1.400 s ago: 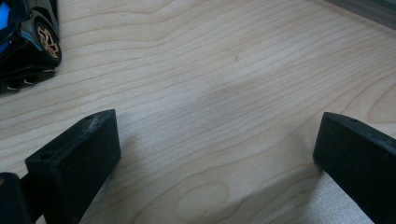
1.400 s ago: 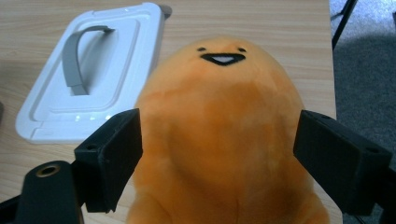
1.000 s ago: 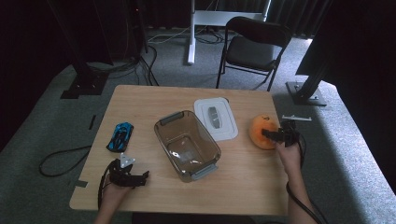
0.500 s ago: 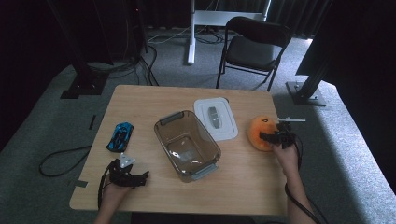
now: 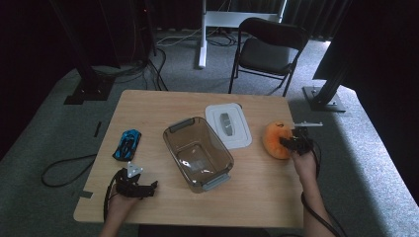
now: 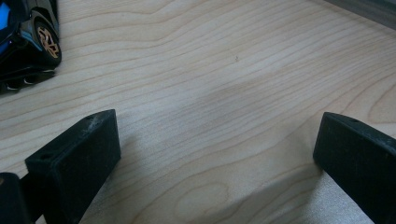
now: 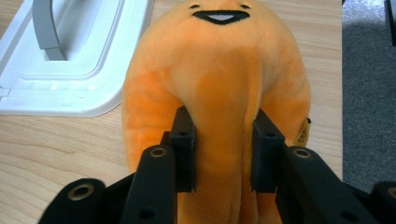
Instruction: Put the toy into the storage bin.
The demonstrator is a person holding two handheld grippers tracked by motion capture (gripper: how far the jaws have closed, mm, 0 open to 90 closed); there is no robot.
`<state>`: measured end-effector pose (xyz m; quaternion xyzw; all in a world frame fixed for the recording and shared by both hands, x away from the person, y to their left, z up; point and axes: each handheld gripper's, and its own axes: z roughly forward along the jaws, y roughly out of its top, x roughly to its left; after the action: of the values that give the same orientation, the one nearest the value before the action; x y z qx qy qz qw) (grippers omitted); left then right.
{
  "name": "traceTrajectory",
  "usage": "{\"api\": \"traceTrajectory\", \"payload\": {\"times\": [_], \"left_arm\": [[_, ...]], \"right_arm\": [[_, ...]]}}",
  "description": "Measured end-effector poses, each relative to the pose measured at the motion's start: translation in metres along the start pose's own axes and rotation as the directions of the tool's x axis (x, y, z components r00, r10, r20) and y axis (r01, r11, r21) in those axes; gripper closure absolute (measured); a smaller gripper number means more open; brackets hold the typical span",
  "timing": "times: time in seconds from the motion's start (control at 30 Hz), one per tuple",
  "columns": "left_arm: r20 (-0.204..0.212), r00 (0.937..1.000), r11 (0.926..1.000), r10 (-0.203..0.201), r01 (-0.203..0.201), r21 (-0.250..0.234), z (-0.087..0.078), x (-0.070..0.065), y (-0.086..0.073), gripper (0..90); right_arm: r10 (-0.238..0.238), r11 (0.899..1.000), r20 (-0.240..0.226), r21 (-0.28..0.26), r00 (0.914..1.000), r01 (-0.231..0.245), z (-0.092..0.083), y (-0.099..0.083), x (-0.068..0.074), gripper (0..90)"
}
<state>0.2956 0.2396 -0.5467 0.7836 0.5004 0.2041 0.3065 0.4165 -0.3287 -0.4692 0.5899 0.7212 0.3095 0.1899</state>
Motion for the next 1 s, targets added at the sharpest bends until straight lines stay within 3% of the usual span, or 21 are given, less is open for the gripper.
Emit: {"api": "traceTrajectory", "payload": {"times": [0.57,1.0], "left_arm": [[0.0,1.0,1.0,0.0,0.0,0.0,0.0,0.0,0.0,1.1],[0.0,1.0,1.0,0.0,0.0,0.0,0.0,0.0,0.0,1.1]], "right_arm": [[-0.006,0.999,-0.019,-0.049,0.9998,0.006,-0.023,0.01,0.001,69.2],[-0.056,0.996,-0.048,-0.069,0.9973,0.052,-0.036,0.019,0.011,69.2]]}}
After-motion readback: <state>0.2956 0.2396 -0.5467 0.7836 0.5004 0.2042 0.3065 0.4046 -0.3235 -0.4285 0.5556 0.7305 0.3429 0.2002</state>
